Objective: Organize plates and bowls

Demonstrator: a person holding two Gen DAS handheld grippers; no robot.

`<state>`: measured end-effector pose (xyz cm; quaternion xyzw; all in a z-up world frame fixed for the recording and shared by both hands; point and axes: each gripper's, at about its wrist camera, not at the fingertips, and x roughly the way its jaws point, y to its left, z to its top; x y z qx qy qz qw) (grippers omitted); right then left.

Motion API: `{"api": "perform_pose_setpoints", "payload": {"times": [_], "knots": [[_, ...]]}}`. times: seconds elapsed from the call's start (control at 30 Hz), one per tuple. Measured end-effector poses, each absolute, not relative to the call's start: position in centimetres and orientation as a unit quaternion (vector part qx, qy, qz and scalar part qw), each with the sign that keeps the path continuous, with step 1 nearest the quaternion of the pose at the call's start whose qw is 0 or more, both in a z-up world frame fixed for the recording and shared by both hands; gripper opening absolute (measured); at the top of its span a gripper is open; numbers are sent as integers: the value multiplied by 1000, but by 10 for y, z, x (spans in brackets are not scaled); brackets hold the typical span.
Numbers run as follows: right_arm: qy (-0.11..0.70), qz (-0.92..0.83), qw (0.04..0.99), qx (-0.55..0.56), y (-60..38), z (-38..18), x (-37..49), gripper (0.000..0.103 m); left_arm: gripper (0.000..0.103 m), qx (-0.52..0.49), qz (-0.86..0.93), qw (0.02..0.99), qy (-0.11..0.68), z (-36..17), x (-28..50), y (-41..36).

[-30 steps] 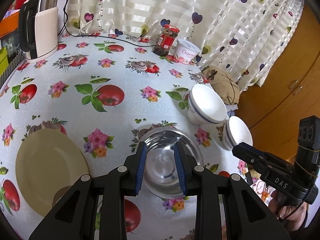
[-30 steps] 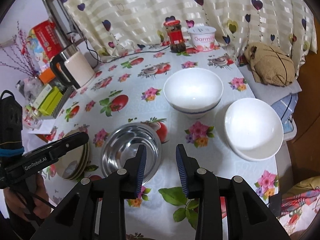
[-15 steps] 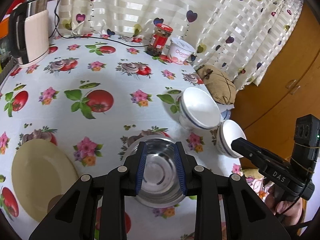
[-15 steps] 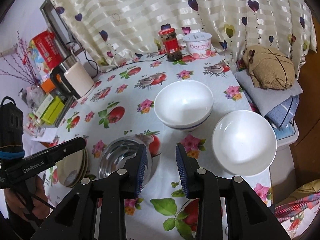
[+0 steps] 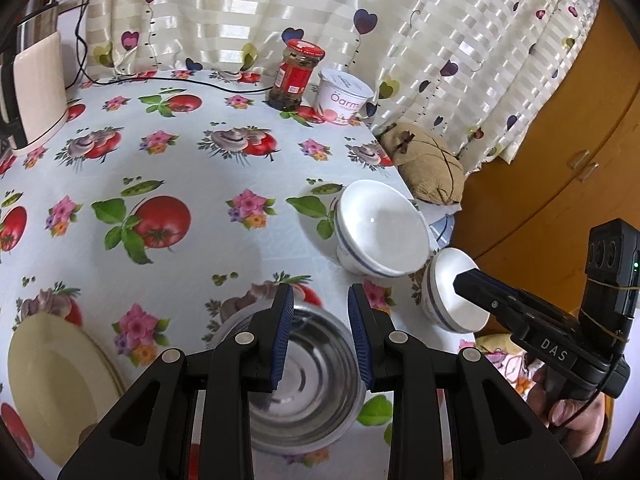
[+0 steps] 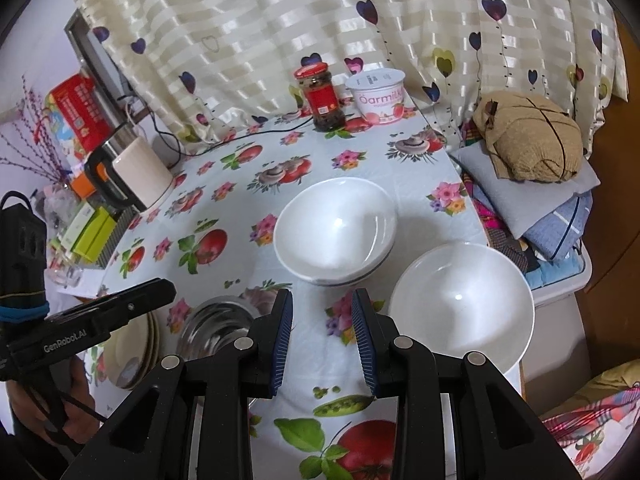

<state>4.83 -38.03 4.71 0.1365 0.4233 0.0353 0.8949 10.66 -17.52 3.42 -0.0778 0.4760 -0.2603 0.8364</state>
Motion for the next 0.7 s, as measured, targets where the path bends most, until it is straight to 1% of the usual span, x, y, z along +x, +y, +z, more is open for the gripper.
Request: {"api": "perform_pose_setpoints", "payload": {"times": [0.7], "knots": [[439, 7, 888, 140, -413, 30, 94, 32, 29, -71, -254, 826, 499, 10, 150, -223]]}}
